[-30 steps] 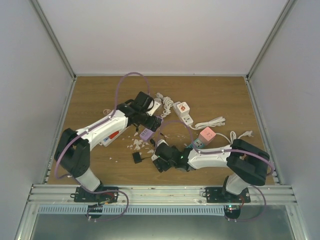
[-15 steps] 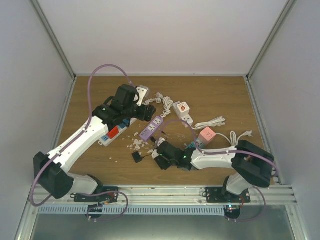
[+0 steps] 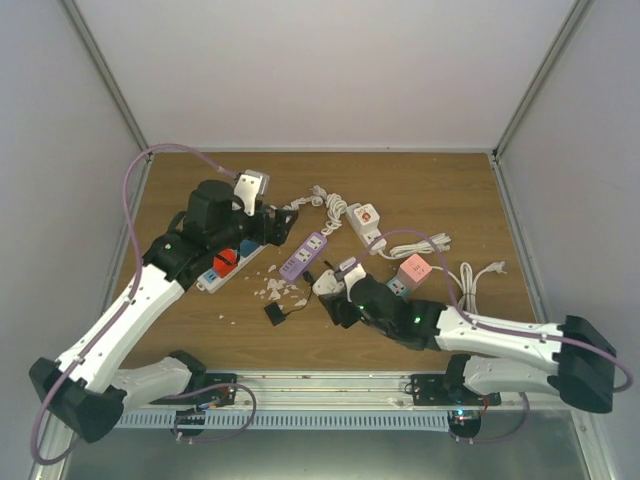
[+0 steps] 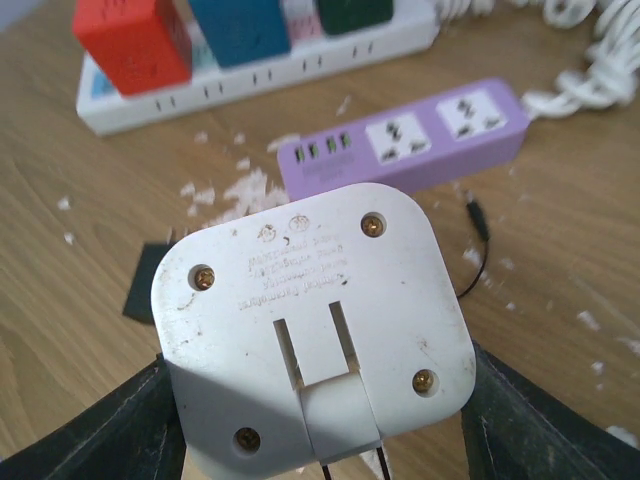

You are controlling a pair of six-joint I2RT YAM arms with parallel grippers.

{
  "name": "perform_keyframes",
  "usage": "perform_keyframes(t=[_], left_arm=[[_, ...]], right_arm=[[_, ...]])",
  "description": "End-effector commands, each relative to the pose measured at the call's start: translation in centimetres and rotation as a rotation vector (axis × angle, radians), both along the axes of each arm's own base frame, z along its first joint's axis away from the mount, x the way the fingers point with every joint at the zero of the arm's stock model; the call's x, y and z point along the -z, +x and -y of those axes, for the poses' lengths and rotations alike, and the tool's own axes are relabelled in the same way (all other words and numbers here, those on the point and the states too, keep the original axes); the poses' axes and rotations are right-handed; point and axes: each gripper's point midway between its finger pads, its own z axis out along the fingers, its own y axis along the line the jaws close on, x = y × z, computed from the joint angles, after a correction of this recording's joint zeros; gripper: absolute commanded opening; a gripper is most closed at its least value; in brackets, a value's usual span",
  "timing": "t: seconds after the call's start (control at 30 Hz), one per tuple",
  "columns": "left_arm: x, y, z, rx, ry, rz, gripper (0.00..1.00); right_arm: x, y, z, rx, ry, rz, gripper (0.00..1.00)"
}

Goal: Insert the plug

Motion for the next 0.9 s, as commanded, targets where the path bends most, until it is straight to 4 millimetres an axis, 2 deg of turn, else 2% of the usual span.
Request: perform_keyframes(t=[0.0,0.13,0.27,0.47,0.63,0.7,0.87], left_arm=[[-3.1,-3.1,3.2,0.222,-0.187,0.057,0.99],[-2.0,-5.9,5.0,0.350,-0.328,-0.068,0.95],[-0.7,-8.1,6.2,0.398,-0.463,-0.180,0.91],[0.4,-9.7,7.1,0.438,-0.535,-0.265,0.88],[0.9,-10.0,7.6,0.449,-0.555,-0.299,0.85],[1.3,-9.8,7.9,0.446,-0.564,-0.323,0.77],[1.6,-8.9,8.3,0.420,-0.545,-0.344,0.44]], right_arm=[[-5.9,1.9,0.9,0.108,0.133,0.130,0.59],[-10.2,2.5,0.5,0.108,0.220,0.231,0.59],[-12.9,2.5,-0.6,0.054,0.261,0.296,0.59],[-14.4,2.4,-2.4,-0.020,0.280,0.336,0.59],[-14.7,1.9,-3.7,-0.090,0.290,0.351,0.59],[-14.9,1.8,-4.1,-0.109,0.288,0.360,0.59],[-14.6,1.8,-4.7,-0.133,0.270,0.368,0.60]])
